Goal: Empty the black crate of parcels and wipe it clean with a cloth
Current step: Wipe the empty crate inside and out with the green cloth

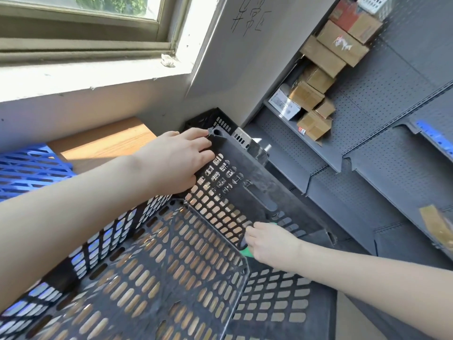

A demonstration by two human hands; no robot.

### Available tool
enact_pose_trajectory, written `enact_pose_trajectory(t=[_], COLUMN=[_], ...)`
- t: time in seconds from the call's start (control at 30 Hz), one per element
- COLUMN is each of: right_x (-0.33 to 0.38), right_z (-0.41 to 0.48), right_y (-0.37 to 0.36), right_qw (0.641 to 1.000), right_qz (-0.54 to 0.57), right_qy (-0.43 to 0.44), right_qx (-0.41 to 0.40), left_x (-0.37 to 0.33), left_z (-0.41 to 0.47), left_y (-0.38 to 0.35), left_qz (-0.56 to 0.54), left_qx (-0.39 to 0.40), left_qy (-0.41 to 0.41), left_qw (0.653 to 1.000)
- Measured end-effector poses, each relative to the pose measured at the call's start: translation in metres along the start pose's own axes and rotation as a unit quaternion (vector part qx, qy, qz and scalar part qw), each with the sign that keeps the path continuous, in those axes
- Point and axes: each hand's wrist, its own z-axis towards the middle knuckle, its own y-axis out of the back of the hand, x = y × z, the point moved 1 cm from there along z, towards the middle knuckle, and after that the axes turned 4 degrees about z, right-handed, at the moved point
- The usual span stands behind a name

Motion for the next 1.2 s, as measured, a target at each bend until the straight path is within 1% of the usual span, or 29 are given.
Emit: enact_pose_trajectory(t=[0.07,0.13,0.17,0.23,0.3,0.37,0.4,0.6,0.73,0.8,0.87,0.97,1.13,1.2], right_x=[-0.017,-0.038,-0.048,-0.064,-0.073,-0.073,-0.070,-0.038,-0.019,-0.021,-0.034,-0.058,-0.089,-0.093], right_z=[-0.001,0.007,0.012,0.020,0.025,0.027,0.026,-0.012,-0.037,-0.037,-0.028,0.000,0.037,0.038], right_y=[0.019,0.042,0.056,0.079,0.092,0.092,0.088,0.035,0.008,0.010,0.025,0.057,0.105,0.110], right_qw=[0.996,0.982,0.972,0.939,0.912,0.905,0.909,0.949,0.979,0.983,0.978,0.962,0.906,0.896], right_qz=[0.002,-0.001,-0.001,0.012,0.018,0.010,0.009,0.043,0.048,0.039,0.035,0.018,0.011,0.009], right_qy=[-0.037,-0.072,-0.090,-0.134,-0.169,-0.180,-0.175,-0.136,-0.075,-0.062,-0.076,-0.102,-0.168,-0.184], right_qx=[-0.086,-0.175,-0.218,-0.318,-0.372,-0.384,-0.378,-0.283,-0.182,-0.167,-0.191,-0.254,-0.388,-0.405], left_x=[0.001,0.002,0.002,0.002,0.002,0.003,0.003,0.000,-0.002,-0.002,-0.001,0.000,0.003,0.004], left_z=[-0.001,-0.002,-0.002,-0.002,-0.002,-0.002,-0.002,-0.002,-0.003,-0.003,-0.002,-0.002,-0.002,-0.002], left_y=[-0.002,-0.004,-0.004,-0.004,-0.004,-0.005,-0.005,0.003,0.006,0.006,0.005,0.001,-0.006,-0.005], left_qz=[0.001,-0.001,-0.004,-0.012,-0.017,-0.018,-0.019,-0.019,-0.016,-0.016,-0.018,-0.016,-0.013,-0.016], left_qx=[-0.018,-0.026,-0.030,-0.042,-0.050,-0.049,-0.046,-0.010,-0.008,-0.003,-0.005,-0.014,-0.042,-0.041], left_qy=[-0.007,-0.012,-0.015,-0.020,-0.022,-0.022,-0.021,-0.002,-0.001,0.000,0.001,-0.002,-0.021,-0.025], left_qw=[1.000,1.000,0.999,0.999,0.998,0.998,0.999,1.000,1.000,1.000,1.000,1.000,0.999,0.999])
